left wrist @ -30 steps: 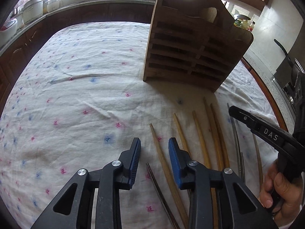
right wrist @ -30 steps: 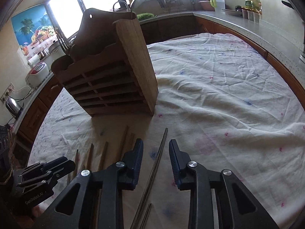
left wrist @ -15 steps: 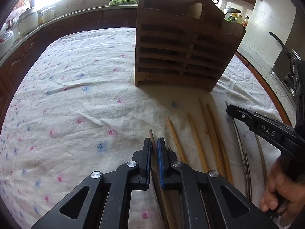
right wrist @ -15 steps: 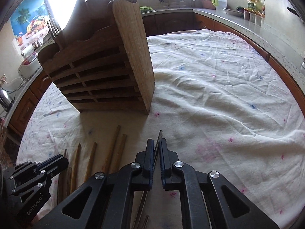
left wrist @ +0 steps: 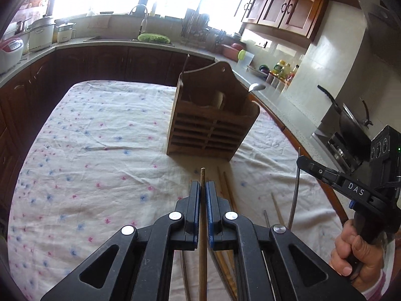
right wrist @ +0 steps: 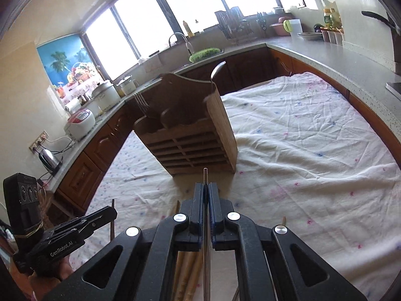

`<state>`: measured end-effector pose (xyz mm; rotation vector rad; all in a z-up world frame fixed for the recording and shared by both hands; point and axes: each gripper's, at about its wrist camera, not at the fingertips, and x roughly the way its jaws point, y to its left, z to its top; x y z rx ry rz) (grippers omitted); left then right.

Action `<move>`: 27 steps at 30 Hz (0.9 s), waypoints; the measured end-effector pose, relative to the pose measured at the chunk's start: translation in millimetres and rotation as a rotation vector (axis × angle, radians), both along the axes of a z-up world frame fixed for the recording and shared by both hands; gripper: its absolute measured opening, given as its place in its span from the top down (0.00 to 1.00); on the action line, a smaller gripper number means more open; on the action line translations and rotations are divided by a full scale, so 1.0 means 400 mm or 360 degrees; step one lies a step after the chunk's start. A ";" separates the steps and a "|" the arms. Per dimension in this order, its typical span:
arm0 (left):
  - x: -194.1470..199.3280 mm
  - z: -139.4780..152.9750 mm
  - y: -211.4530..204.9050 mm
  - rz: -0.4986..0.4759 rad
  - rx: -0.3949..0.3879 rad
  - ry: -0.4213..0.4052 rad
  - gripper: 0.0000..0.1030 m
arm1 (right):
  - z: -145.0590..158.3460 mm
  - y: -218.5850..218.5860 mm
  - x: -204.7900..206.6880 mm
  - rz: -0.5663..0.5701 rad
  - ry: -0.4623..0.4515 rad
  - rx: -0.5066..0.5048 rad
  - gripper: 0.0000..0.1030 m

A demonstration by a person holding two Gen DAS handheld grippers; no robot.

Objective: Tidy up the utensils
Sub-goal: 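Carry the wooden chopstick with the left tool while the right tool carries the metal one to the caddy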

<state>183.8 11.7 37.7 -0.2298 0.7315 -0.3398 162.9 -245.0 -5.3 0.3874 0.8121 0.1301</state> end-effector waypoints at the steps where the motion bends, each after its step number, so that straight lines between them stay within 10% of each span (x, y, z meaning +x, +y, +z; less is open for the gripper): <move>1: -0.017 0.014 0.011 0.0003 -0.0010 -0.0026 0.97 | 0.019 0.001 -0.012 0.0003 -0.0032 0.0005 0.96; 15: -0.215 0.145 0.096 0.0000 -0.0094 -0.0290 0.97 | 0.215 0.014 -0.105 0.0033 -0.0368 0.0009 0.96; 27: -0.199 0.151 0.103 0.0031 -0.0092 -0.0355 0.97 | 0.239 0.005 -0.092 0.0008 -0.0425 -0.0007 0.96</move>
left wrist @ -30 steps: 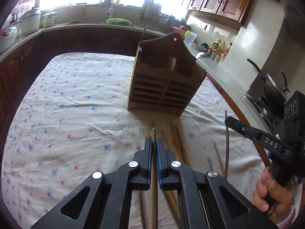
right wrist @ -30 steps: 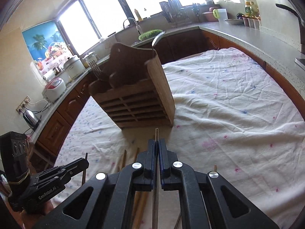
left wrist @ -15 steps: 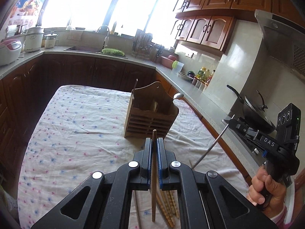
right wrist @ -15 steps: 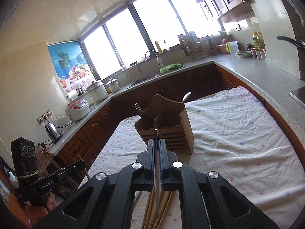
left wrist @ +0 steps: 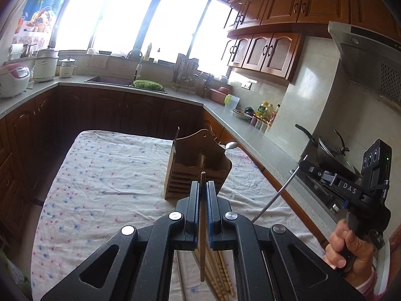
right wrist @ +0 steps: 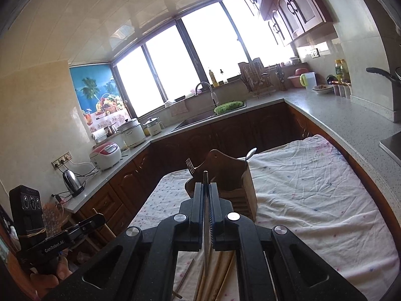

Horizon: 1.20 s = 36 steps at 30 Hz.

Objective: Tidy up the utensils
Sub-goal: 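Carry the wooden chopstick with the left tool while the right tool carries the metal one to the caddy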

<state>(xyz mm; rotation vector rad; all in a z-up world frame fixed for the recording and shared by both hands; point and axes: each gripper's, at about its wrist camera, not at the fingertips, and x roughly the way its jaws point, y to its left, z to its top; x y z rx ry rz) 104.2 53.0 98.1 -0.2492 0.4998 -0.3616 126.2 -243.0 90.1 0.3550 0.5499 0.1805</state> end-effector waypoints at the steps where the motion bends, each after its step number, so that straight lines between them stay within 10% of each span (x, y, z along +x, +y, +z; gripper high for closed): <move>1: 0.005 0.000 0.001 0.0008 -0.0001 -0.0002 0.97 | -0.002 -0.002 0.003 -0.0005 0.0001 -0.0003 0.96; 25: 0.355 0.124 -0.022 0.0232 -0.0110 -0.0406 0.97 | 0.093 -0.057 0.287 -0.0242 -0.0252 -0.0133 0.96; 36: 0.570 -0.110 -0.124 0.0337 -0.0114 -0.0327 0.97 | -0.059 -0.042 0.376 -0.0272 -0.0216 -0.0188 0.96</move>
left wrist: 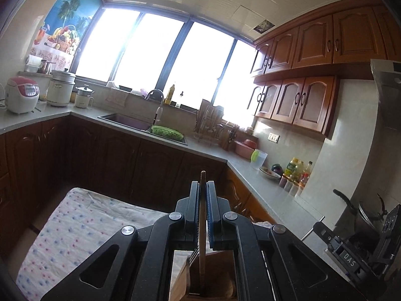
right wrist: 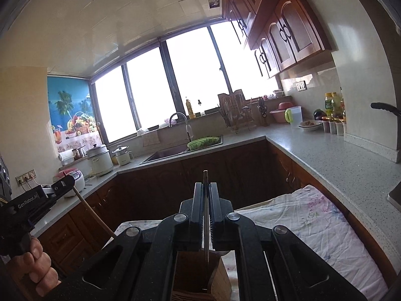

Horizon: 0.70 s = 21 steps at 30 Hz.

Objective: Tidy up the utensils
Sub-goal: 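Carry the wooden chopstick with the left tool while the right tool carries the metal one to the caddy, then open the left tool over the caddy while the right tool releases its chopstick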

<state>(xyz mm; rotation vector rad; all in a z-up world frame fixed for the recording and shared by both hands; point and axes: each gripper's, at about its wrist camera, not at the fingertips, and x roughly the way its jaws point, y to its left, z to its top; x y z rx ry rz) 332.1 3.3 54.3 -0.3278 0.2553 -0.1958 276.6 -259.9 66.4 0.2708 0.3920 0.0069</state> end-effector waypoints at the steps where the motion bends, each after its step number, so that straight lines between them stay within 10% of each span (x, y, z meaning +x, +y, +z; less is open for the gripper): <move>1: 0.016 -0.022 -0.007 0.0003 -0.0004 0.0017 0.97 | -0.017 0.001 0.002 -0.0001 0.0010 0.0004 0.96; 9: 0.123 -0.122 -0.054 -0.0013 0.0044 0.0144 0.96 | -0.110 0.003 0.008 -0.0016 0.0083 -0.0008 0.96; 21: 0.138 -0.074 -0.016 -0.0018 0.0042 0.0176 0.95 | -0.107 -0.008 0.019 0.0001 0.0138 0.0019 0.94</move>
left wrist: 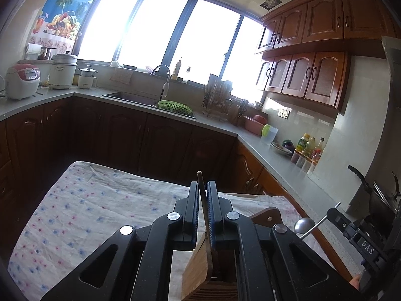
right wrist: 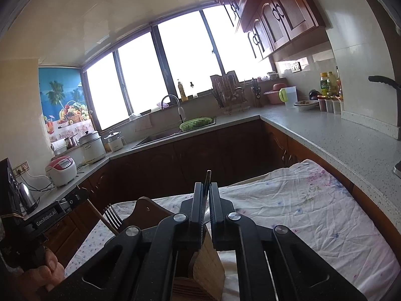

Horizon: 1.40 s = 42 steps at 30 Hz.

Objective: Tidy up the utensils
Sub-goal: 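Open the left tool over the caddy while the right tool releases its chopstick, then move both open tools back to the chopsticks on the cloth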

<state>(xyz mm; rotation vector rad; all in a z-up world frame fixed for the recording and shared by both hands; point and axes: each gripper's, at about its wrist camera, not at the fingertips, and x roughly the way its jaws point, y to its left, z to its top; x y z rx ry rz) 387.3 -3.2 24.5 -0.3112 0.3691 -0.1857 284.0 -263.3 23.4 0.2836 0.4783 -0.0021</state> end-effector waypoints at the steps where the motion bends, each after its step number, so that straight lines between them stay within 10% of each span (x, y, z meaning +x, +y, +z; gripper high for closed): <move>1: -0.016 -0.001 0.015 -0.0003 -0.0007 0.0008 0.94 | -0.001 0.000 0.002 0.0007 0.0013 0.0003 0.93; 6: -0.070 0.018 0.047 0.0029 -0.0006 -0.0019 0.39 | 0.007 -0.010 -0.011 0.0021 0.0006 0.0050 0.77; 10: -0.132 0.034 0.067 0.0043 -0.0015 -0.0043 0.20 | 0.042 -0.029 -0.056 0.0010 -0.0088 0.0128 0.23; 14: -0.221 0.017 0.076 0.0050 0.0016 -0.0035 0.14 | 0.074 -0.042 -0.117 0.0004 -0.0150 0.0170 0.07; 42: -0.677 -0.063 0.133 0.0073 -0.0112 0.0331 0.13 | -0.047 -0.034 -0.526 -0.0044 0.0188 0.0242 0.05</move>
